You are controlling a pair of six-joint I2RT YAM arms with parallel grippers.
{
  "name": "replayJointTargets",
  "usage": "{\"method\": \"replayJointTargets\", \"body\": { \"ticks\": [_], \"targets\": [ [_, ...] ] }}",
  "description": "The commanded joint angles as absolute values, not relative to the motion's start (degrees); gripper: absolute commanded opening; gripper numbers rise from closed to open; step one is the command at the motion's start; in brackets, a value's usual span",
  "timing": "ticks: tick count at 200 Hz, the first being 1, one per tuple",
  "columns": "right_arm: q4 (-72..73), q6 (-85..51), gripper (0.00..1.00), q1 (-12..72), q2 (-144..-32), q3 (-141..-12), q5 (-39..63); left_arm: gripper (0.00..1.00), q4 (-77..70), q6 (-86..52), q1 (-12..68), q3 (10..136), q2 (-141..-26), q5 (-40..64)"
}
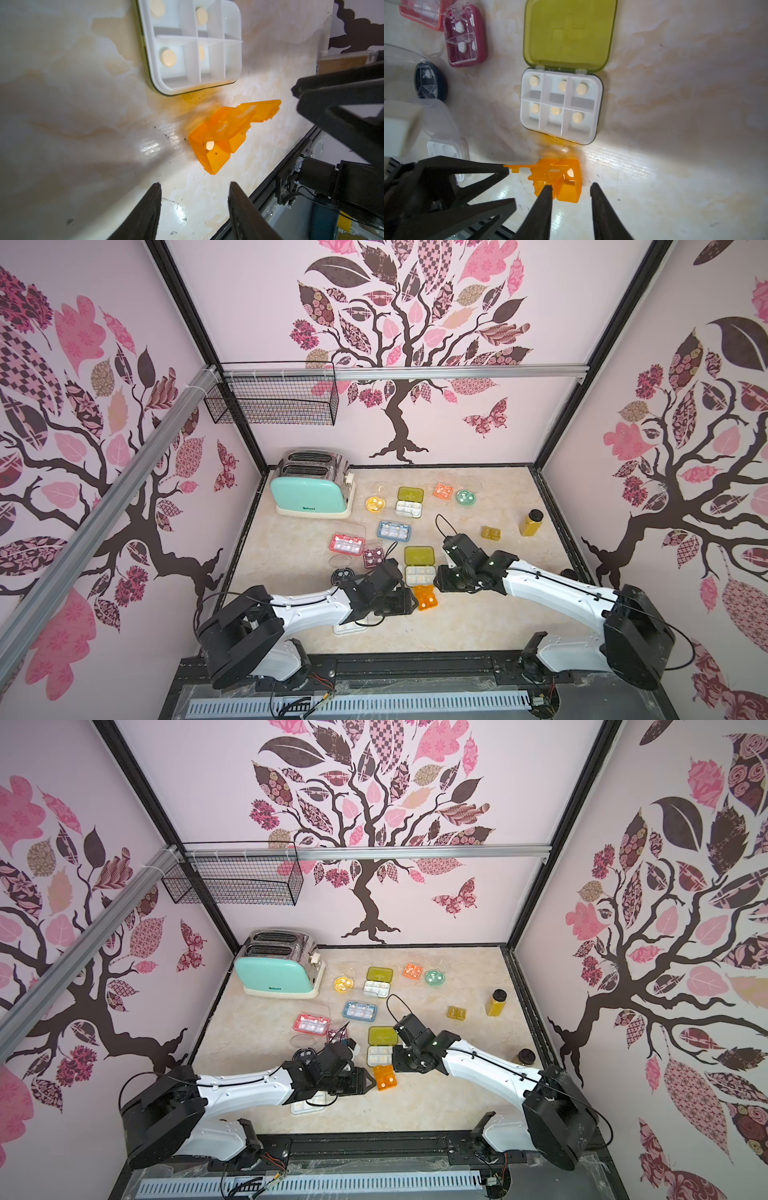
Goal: Close pillboxes
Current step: Adjust the pillbox at the center of the board.
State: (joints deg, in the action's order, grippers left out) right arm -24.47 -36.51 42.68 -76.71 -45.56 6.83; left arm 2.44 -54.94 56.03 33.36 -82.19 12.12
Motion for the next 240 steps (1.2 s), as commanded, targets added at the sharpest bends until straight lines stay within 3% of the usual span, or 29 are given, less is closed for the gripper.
{"method": "replayJointTargets", "body": {
  "ticks": [1,144,240],
  "targets": [
    [-22.11,-34.90,0.34,42.46,-78.47,-47.87,8.51,0.55,0.84,-55.29,56.95,35.30,-84.12,12.03],
    [-17.94,-34.57,0.22,42.46,-79.55,-43.44,12.47,0.37,4.48,-54.67,57.04,39.15,-89.19,8.62],
    [-16.28,-34.49,0.22,42.45,-75.49,-38.05,14.24,0.34,5.74,-55.72,57.04,41.02,-91.18,7.00]
  ]
}}
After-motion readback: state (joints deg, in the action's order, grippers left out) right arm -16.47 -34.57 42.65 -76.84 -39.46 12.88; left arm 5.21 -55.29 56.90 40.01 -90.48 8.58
